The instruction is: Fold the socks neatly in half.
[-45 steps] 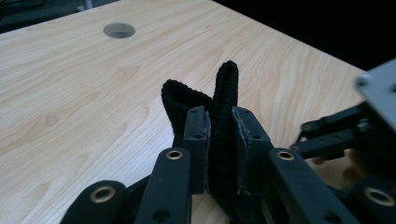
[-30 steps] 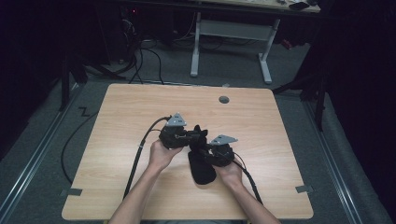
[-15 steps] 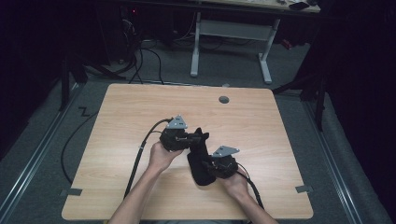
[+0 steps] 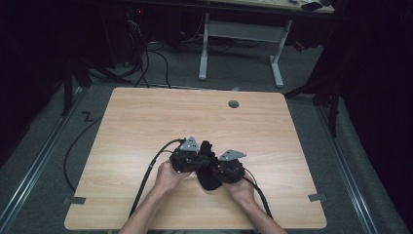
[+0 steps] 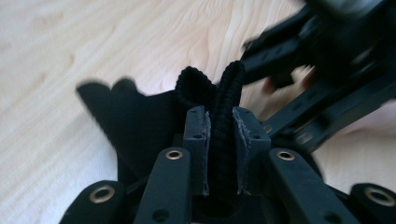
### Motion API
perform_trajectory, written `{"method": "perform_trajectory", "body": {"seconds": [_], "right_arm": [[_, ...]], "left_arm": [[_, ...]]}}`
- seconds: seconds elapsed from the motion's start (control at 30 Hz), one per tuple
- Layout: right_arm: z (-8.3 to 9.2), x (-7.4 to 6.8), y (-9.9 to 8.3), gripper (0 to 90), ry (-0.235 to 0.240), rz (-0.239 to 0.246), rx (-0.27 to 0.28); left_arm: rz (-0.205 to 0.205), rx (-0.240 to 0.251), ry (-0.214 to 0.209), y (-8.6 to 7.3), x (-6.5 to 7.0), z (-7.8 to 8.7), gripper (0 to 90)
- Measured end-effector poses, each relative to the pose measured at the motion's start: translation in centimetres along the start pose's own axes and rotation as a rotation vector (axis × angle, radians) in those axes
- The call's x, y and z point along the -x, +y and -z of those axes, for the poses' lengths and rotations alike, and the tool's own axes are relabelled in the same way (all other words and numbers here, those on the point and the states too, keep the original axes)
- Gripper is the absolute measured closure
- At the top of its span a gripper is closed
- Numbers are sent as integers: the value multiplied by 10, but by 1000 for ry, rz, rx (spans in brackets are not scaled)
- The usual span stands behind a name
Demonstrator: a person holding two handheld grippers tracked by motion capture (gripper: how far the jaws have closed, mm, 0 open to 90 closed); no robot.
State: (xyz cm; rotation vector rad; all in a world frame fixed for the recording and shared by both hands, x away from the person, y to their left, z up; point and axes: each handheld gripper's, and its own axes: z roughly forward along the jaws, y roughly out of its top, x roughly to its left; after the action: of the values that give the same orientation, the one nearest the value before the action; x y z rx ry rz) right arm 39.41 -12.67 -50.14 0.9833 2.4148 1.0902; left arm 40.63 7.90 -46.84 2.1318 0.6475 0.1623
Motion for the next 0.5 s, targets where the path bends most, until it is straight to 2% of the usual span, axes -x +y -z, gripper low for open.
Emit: {"method": "perform_trajectory", "body": {"seconds": [0.13,0.23,0.33,0.37,0.5], "right_arm": [[19,2,-7,548,30,-7,23],[28,-3,-11,547,52,26,16],[23,-11,-13,551,34,76,-21],[20,-13,-14,554,27,76,-28],[8,-9,-8,554,46,-14,-21]], "left_arm": [[15,-10,8,-7,-3,-3,772],[17,-12,15,-7,-5,-5,772],[4,-35,33,-4,-10,-11,773],[6,-32,37,-3,-12,-12,773],[36,-18,52,-2,-20,-17,773]]}}
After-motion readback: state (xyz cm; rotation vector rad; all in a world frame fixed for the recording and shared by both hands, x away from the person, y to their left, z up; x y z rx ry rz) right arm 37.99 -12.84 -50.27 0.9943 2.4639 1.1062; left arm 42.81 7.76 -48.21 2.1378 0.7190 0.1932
